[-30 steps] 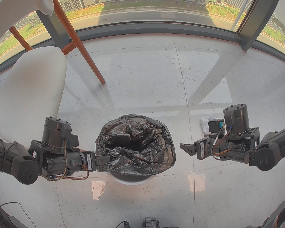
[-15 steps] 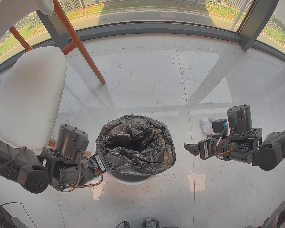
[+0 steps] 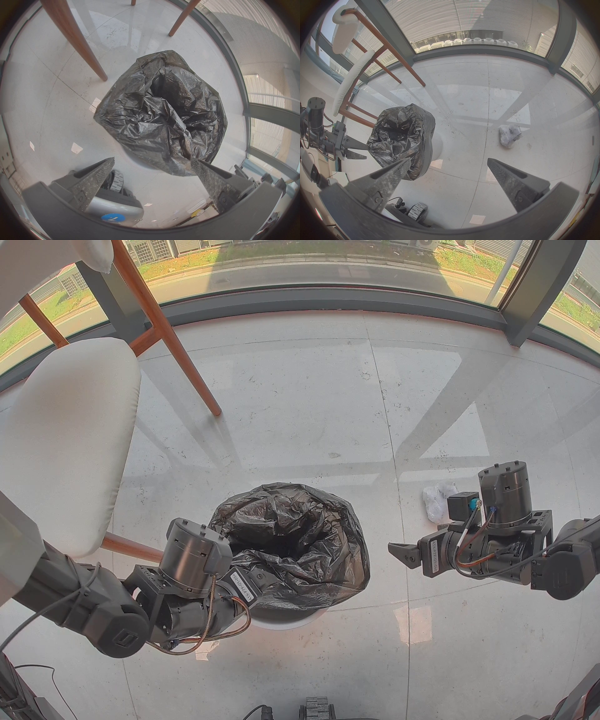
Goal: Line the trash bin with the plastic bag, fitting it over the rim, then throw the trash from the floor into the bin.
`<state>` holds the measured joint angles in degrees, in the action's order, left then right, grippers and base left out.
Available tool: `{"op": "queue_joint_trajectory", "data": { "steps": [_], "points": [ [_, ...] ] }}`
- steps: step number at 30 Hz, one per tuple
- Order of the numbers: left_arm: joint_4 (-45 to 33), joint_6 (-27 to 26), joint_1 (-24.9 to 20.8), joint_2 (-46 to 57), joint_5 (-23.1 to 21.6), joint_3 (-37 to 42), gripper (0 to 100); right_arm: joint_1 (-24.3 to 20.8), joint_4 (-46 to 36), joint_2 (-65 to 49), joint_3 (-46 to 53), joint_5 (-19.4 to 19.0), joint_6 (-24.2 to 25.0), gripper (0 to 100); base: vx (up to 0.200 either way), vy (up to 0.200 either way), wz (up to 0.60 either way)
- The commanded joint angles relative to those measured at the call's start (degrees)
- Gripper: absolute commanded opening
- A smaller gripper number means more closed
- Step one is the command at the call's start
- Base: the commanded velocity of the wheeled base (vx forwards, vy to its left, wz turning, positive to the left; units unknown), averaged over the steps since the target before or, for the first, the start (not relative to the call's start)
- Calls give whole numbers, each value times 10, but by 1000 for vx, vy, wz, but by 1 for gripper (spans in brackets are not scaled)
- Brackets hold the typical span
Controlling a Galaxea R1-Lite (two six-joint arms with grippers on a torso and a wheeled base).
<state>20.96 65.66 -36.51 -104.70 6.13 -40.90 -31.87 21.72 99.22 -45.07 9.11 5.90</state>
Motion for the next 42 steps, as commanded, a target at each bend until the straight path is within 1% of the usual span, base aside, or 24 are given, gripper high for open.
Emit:
{"op": "queue_joint_trajectory", "data": {
  "steps": [1, 10, 20, 21, 33, 35, 39, 42],
  "points": [
    [15, 18, -1, -35, 5, -1, 100, -1, 0, 0, 2, -1, 0, 100, 0, 0, 0],
    [30, 35, -2, -63, 9, -18, 100, -2, 0, -2, 3, 0, -1, 100, 0, 0, 0],
    [32, 39, -2, -102, 14, -48, 100, 0, 1, -3, 0, 1, 0, 100, 0, 0, 0],
    [32, 40, -2, -103, 14, -48, 0, 0, 1, -3, 0, 1, 0, 100, 0, 0, 0],
    [31, 45, -2, -100, 17, -47, 0, 4, 1, -5, -2, 1, -1, 100, 0, 0, 0],
    [27, 44, -2, -95, 18, -39, 0, 4, 1, -5, -3, 1, -1, 100, 0, 0, 0],
    [16, 43, -2, -45, 21, -8, 0, 4, 1, -6, 1, 0, 0, 100, 0, 0, 0],
    [3, 43, -4, -38, 21, 11, 0, 4, 1, -6, 2, 0, 0, 100, 0, 0, 0]
  ]
}}
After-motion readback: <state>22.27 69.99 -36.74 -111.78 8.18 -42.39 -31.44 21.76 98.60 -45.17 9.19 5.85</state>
